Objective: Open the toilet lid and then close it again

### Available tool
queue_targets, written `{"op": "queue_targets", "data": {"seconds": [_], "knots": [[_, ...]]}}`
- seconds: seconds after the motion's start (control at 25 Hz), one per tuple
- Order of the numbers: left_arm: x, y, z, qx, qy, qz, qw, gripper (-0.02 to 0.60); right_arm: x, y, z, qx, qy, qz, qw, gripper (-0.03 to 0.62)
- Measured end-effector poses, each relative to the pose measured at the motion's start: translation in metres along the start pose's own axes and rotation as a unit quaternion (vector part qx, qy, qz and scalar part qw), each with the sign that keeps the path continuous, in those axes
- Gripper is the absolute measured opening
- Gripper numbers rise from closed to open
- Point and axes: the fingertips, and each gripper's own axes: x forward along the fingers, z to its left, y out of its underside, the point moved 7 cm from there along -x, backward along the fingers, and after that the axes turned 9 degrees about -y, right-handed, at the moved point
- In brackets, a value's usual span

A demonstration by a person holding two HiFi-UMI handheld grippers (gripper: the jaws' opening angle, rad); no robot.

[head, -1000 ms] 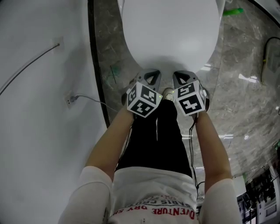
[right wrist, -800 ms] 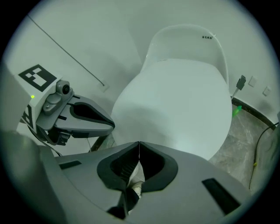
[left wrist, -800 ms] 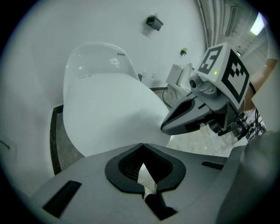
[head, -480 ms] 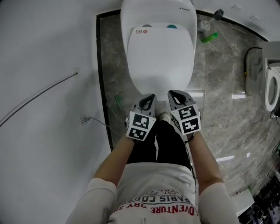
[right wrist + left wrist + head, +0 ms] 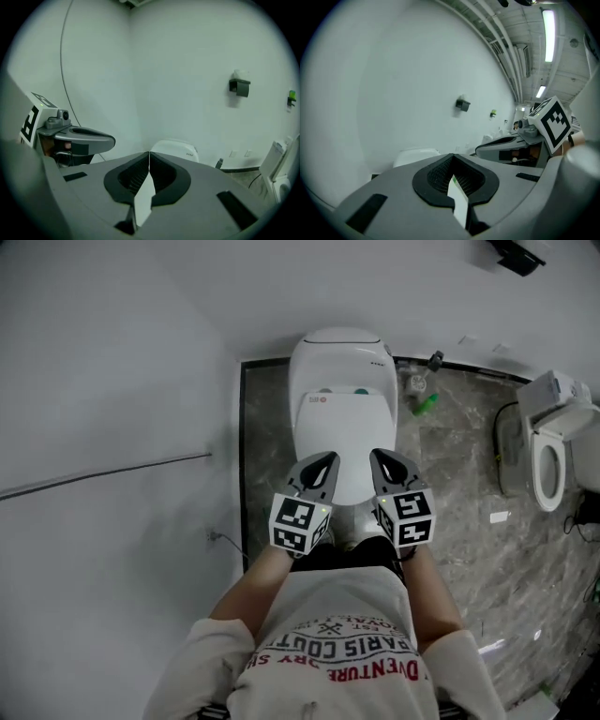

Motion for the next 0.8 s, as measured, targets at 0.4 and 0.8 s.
{"op": "queue_targets", "data": {"seconds": [0.4,0.8], "knots": [[-0.100,-0.089,0.000,0.003,-0.018,-0.116,0.9931,0.008,-0.092,-0.078,0.040,-0.043,0.066,-0.121,0.990,0.015],[-0.149,-0.131,0.000,0.017,-0.040,-0.161,0.9860,0.008,-0.127,-0.106,0.061,-0.078,0.079,-0.160,0.981,0.015]]}}
